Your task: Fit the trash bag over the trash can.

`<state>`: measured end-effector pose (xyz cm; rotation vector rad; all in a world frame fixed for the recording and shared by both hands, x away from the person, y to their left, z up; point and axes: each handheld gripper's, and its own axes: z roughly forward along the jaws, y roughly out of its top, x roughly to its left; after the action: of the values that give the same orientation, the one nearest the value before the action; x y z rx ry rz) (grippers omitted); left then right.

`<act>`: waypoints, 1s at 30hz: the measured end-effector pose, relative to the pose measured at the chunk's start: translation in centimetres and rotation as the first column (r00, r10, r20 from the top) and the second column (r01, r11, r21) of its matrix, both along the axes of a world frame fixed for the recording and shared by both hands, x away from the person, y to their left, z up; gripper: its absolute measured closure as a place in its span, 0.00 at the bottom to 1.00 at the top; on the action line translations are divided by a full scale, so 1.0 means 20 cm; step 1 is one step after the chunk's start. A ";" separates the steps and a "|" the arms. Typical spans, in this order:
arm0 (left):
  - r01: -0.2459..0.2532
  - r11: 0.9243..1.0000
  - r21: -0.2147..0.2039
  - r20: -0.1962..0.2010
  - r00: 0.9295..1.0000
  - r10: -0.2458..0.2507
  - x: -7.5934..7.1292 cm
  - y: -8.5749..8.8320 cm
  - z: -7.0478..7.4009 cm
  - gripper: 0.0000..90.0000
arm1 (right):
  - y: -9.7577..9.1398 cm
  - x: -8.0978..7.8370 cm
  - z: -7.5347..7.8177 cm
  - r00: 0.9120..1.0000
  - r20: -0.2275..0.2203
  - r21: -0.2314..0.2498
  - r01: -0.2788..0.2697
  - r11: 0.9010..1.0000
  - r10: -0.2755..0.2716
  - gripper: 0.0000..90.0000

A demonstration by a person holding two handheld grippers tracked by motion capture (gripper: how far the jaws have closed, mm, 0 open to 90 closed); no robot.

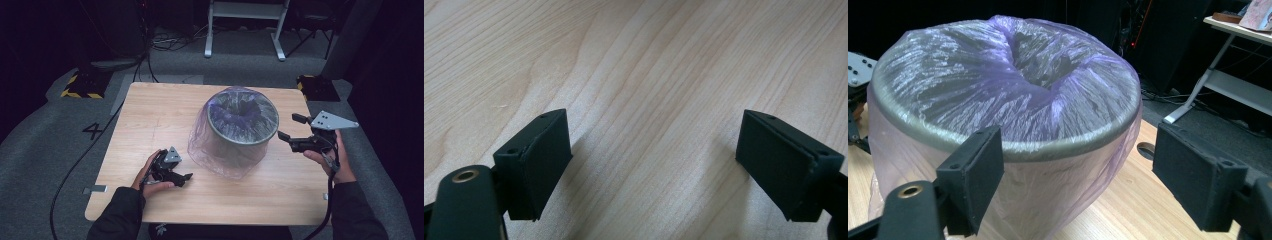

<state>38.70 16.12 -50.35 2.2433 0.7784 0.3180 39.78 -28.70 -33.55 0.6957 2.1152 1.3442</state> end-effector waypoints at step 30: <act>0.020 1.000 -0.003 -0.002 1.000 -0.020 0.00 0.01 0.00 0.15 | 0.12 0.05 0.15 0.999 0.036 -0.050 -0.001 0.999 0.003 0.24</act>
<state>38.77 16.27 -50.37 2.2477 0.7562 0.3050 40.83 -26.20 -30.59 0.6444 2.1135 1.2915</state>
